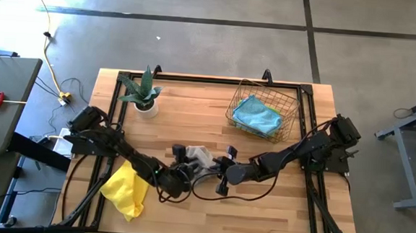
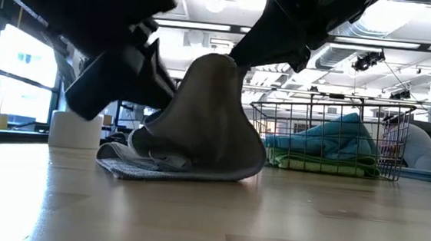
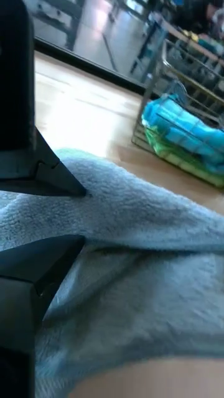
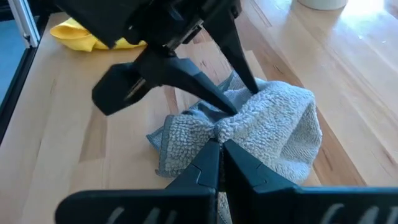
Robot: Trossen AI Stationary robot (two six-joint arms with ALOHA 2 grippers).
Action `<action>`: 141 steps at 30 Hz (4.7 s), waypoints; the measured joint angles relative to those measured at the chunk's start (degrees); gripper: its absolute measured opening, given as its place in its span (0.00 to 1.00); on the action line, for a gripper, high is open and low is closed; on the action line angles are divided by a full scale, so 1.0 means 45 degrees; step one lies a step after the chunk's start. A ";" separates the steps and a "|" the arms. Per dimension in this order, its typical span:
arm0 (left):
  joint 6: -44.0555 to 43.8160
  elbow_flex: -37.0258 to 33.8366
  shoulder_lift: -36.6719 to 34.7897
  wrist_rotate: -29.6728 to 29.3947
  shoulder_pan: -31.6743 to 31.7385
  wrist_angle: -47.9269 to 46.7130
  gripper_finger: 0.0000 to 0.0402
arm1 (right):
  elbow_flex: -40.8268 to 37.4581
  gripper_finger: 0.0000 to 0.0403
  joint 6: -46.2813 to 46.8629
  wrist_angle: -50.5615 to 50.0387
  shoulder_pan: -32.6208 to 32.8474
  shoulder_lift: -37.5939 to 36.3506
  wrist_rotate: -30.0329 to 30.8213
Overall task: Fold microfiber towels
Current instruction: Fold the gray microfiber towel
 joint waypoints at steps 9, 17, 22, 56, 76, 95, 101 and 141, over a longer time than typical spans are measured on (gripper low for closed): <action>-0.0625 -0.0004 0.0072 -0.0334 -0.0625 -0.0202 0.25 | 0.0000 0.00 -0.0156 -0.0272 -0.0145 0.0000 0.0233; -0.1075 -0.0004 0.0066 -0.0977 -0.1112 -0.0138 0.25 | 0.0000 0.00 -0.0336 -0.0272 -0.0495 0.0000 0.0472; -0.1537 -0.0004 0.0059 -0.0554 -0.1000 -0.0070 0.25 | 0.0000 0.00 -0.0337 -0.0271 -0.0505 0.0000 0.0491; -0.5682 -0.0012 0.1124 -0.0199 -0.0371 -0.3061 0.25 | 0.0000 0.00 -0.0740 0.0214 -0.0495 -0.0001 0.0616; -0.8017 0.0030 0.0170 -0.1928 -0.0231 -0.8061 0.01 | 0.0005 0.00 -0.2078 -0.0295 -0.0520 -0.0840 0.1402; -0.3422 0.0549 -0.4843 -0.1261 -0.0306 -0.7702 0.00 | 0.0073 0.03 -0.2346 -0.1197 -0.0343 -0.1885 0.1525; -0.2006 0.0487 -0.5047 -0.0933 -0.0349 -0.6675 0.00 | 0.0077 0.04 -0.2337 -0.1220 -0.0321 -0.1523 0.1436; -0.2194 0.0491 -0.4979 0.2696 0.1526 -0.5994 0.00 | 0.0063 0.34 -0.1238 0.6359 0.0581 0.2451 0.3883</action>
